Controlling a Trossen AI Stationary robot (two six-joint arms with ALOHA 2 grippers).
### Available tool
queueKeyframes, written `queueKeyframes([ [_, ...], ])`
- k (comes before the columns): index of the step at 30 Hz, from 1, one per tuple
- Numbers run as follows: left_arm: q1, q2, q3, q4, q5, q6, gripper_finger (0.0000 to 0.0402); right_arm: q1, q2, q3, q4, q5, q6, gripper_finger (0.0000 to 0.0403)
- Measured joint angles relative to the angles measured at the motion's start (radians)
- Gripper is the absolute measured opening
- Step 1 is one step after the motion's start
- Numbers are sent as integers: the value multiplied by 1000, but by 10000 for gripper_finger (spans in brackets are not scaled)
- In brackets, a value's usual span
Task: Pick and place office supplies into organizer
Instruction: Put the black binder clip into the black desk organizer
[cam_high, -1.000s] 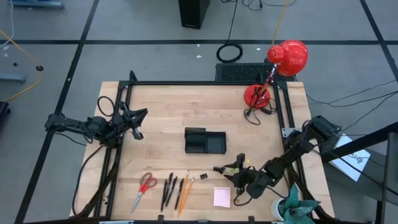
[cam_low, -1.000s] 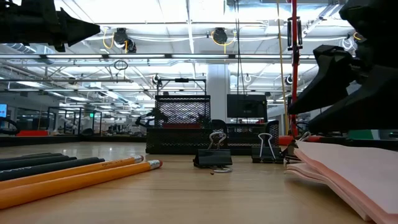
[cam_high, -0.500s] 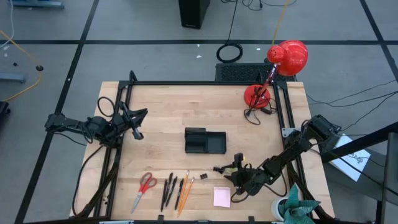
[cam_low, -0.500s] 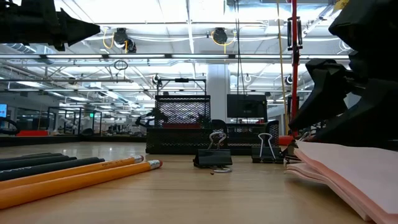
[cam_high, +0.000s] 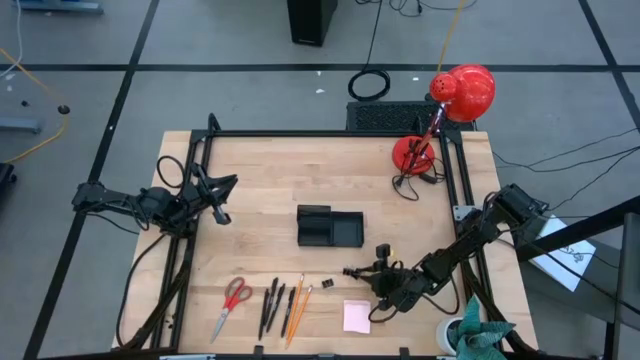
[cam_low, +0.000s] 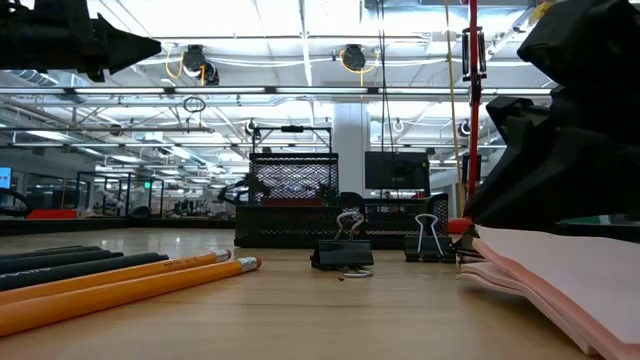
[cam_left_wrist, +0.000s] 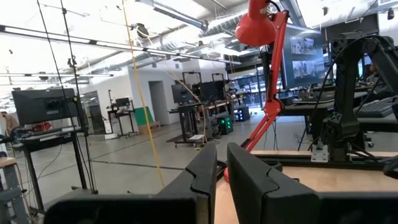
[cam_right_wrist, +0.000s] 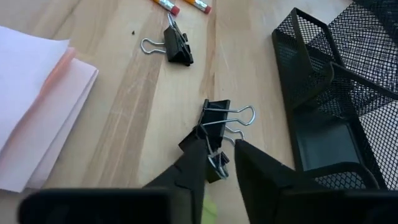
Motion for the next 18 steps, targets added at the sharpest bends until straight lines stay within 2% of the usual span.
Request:
queueKeyframes([
  [5, 0, 0, 0, 0, 0, 0, 47, 0, -1, 0, -12, -21, -2, 8],
  [10, 0, 0, 0, 0, 0, 0, 47, 0, 0, 0, 13, -22, -16, 9],
  [18, 0, 0, 0, 0, 0, -1, 47, -11, -3, 1, 169, -16, -198, 4],
])
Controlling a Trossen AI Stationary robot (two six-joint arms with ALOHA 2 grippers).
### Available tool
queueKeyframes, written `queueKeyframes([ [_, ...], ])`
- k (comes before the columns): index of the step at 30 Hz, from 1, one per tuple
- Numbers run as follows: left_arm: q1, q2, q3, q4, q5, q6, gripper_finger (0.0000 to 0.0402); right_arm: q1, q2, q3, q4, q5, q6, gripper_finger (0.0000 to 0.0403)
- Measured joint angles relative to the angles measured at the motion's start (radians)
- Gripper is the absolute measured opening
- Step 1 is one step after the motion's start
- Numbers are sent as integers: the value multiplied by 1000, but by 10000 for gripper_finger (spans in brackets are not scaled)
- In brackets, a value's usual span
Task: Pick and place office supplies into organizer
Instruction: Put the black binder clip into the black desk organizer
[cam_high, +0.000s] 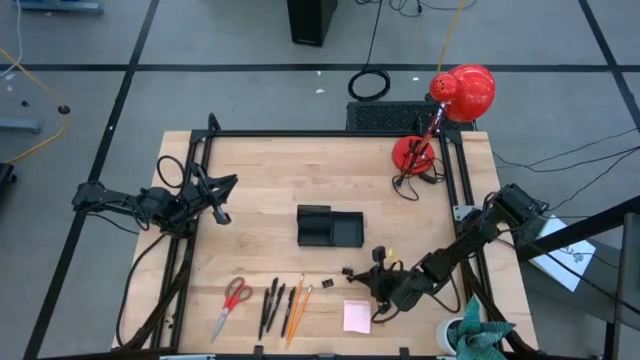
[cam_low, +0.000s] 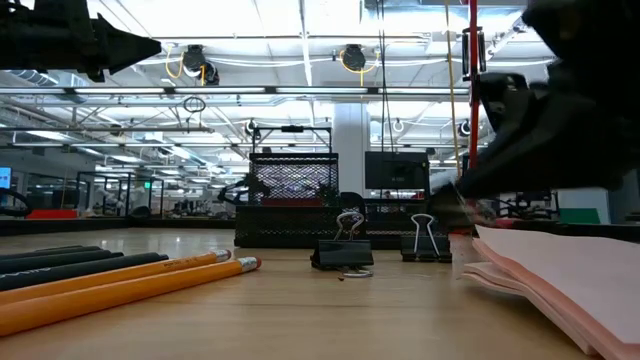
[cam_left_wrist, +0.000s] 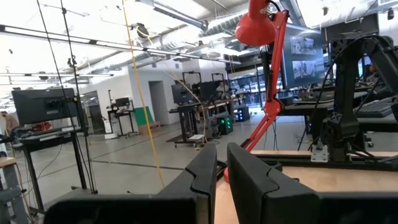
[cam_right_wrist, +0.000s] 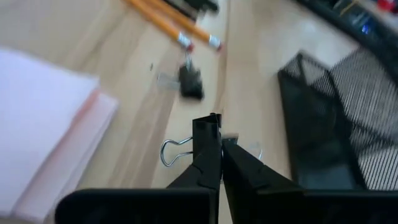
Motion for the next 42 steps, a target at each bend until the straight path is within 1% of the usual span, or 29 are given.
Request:
queueKeyframes([
  [4, 0, 0, 0, 0, 0, -1, 47, -41, -26, 45, 36, 49, -75, 3],
  [6, 0, 0, 0, 0, 0, -1, 47, -77, -34, 83, 23, 45, -96, 3],
  [9, 0, 0, 0, 0, 0, -1, 47, -138, -32, 171, -90, -7, -144, 2],
  [11, 0, 0, 0, 0, 0, -1, 47, -186, -18, 228, -154, -35, -149, 2],
  [13, 0, 0, 0, 0, 0, -1, 47, -230, -9, 266, -202, -35, -148, 2],
  [15, 0, 0, 0, 0, 0, -1, 47, -270, -2, 293, -211, -35, -151, 2],
  [19, 0, 0, 0, -1, 0, -1, 47, -334, -1, 302, -224, -119, -148, 1],
  [22, 0, 0, 0, -4, 0, -1, 47, -375, 11, 302, -227, -212, -87, 1],
  [24, 0, 0, 0, -5, 0, -1, 47, -390, 34, 304, -226, -246, -55, 1],
  [28, 0, 0, 0, -5, 0, 0, 47, -395, 108, 303, -182, -220, -53, 1],
  [32, 0, 0, 0, -2, 0, 0, 47, -410, 159, 303, -94, -206, -75, 1],
  [36, 0, 0, 0, -1, 1, 0, 47, -415, 163, 302, -62, -188, -92, 0],
  [42, 1, 0, 0, -1, 0, 0, 47, -413, 153, 302, -79, -175, -89, 0],
])
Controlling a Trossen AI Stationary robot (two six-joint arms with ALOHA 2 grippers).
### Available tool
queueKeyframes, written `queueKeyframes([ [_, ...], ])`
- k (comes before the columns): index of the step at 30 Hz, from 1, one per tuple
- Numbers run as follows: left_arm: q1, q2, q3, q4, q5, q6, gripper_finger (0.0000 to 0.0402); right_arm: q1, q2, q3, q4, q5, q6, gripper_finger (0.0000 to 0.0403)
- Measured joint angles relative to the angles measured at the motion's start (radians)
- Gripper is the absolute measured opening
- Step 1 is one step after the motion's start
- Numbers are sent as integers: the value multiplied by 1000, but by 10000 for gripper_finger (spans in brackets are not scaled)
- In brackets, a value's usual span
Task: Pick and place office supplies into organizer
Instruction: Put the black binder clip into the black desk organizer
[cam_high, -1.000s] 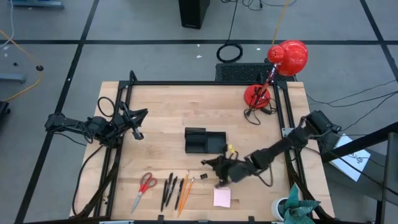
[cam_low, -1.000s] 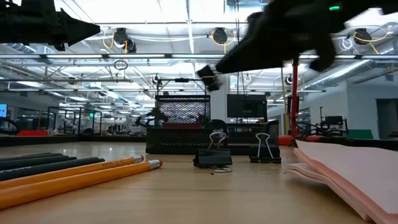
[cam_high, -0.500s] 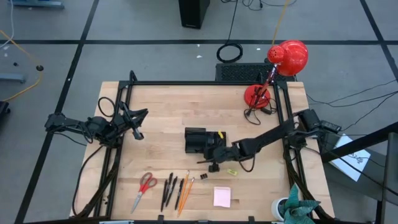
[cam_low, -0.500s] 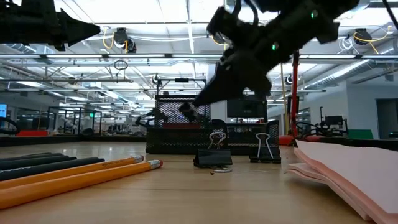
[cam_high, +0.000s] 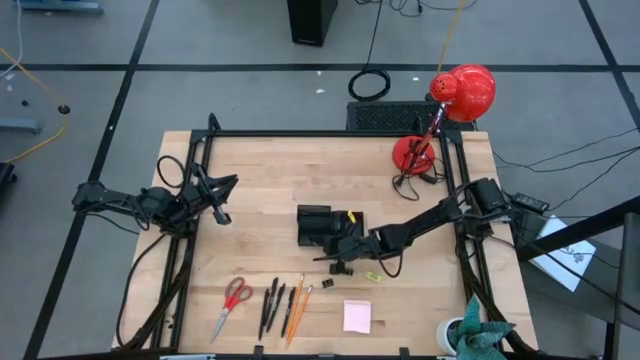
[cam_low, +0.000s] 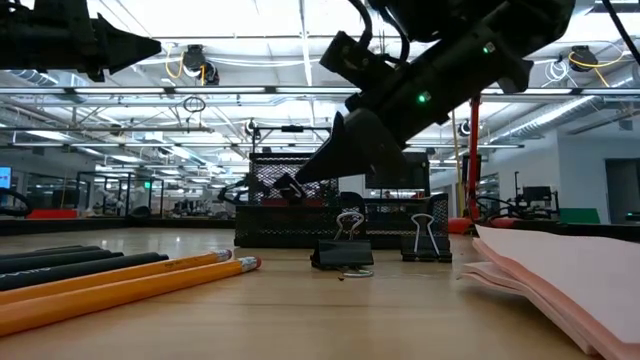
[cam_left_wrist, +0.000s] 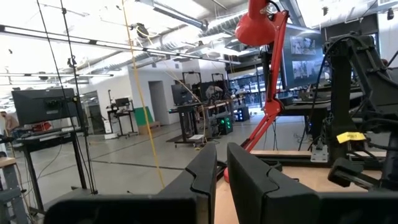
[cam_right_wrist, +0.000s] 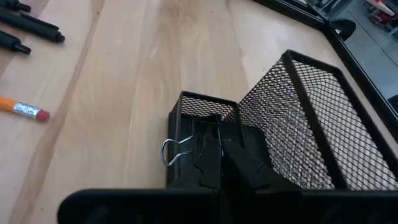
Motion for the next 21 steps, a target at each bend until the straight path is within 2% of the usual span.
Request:
queueKeyframes([
  [11, 0, 0, 0, 1, 1, 0, 47, -28, 3, 0, -70, -10, 134, 9],
  [21, 0, 0, 0, 1, 0, 0, 47, -25, 1, 0, -68, 59, 154, 87],
])
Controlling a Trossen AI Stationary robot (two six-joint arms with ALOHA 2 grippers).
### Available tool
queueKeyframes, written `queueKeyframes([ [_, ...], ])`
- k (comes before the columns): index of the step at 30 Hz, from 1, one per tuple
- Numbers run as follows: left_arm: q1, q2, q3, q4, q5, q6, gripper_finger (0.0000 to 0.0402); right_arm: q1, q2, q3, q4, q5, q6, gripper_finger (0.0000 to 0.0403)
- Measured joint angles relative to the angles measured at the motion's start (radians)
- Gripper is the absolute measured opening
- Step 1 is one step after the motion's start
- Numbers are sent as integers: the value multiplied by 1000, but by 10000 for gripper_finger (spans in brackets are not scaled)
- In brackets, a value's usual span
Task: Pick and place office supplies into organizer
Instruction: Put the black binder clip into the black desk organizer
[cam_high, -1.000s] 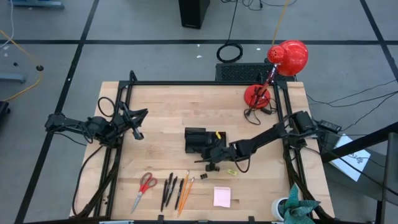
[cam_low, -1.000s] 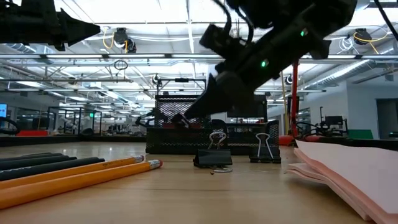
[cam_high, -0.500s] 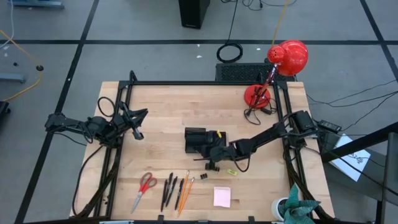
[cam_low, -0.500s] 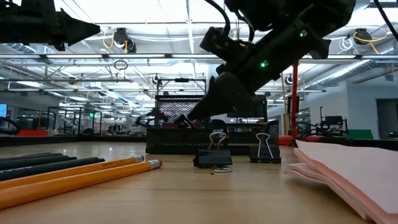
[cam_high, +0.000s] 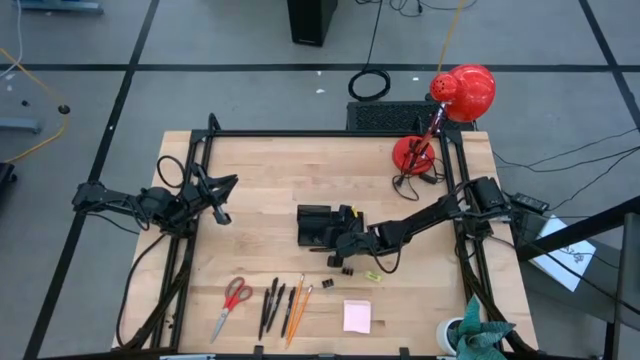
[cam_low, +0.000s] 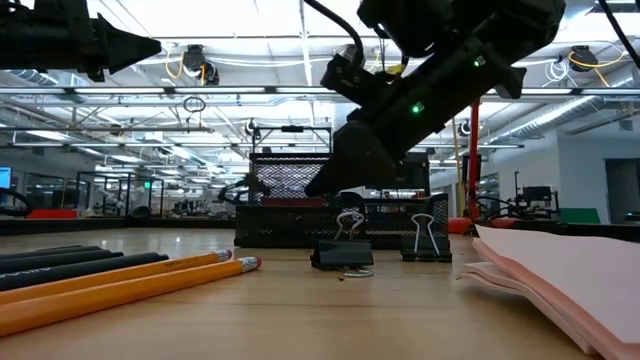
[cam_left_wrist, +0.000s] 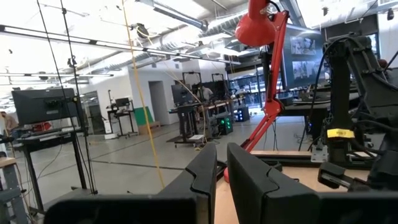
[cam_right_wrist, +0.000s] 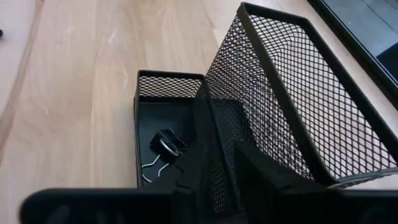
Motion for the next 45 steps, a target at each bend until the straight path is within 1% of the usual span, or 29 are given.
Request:
queueKeyframes([
  [3, 0, 0, 0, 0, 0, 0, 47, 17, -23, 0, -3, 12, -7, 113],
  [6, 0, 0, 0, -1, 0, 0, 47, 52, -77, 0, -14, 7, -4, 134],
  [8, 0, 0, 0, -1, 0, 0, 47, 88, -125, 0, -56, -22, 17, 146],
  [11, 0, 0, 0, -1, 0, 0, 47, 142, -185, 0, -147, -103, 115, 158],
  [14, 0, 0, 0, -1, 0, 0, 47, 196, -196, -11, -188, -127, 223, 166],
  [17, 0, 0, 0, -1, 0, 0, 47, 231, -195, -53, -190, -127, 232, 172],
  [26, 0, 0, 0, -3, 0, 0, 47, 183, -195, -147, -185, -136, 336, 192],
  [28, 0, 0, 0, -3, -1, 6, 47, 167, -195, -161, -185, -178, 360, 197],
  [31, 0, 0, 0, -5, -8, 30, 47, 149, -195, -179, -184, -281, 404, 203],
  [33, 0, 0, 0, -5, -13, 40, 47, 143, -195, -194, -184, -313, 428, 203],
  [45, 0, 0, 0, -30, -26, 41, 47, 142, -195, -217, -176, -312, 430, 194],
])
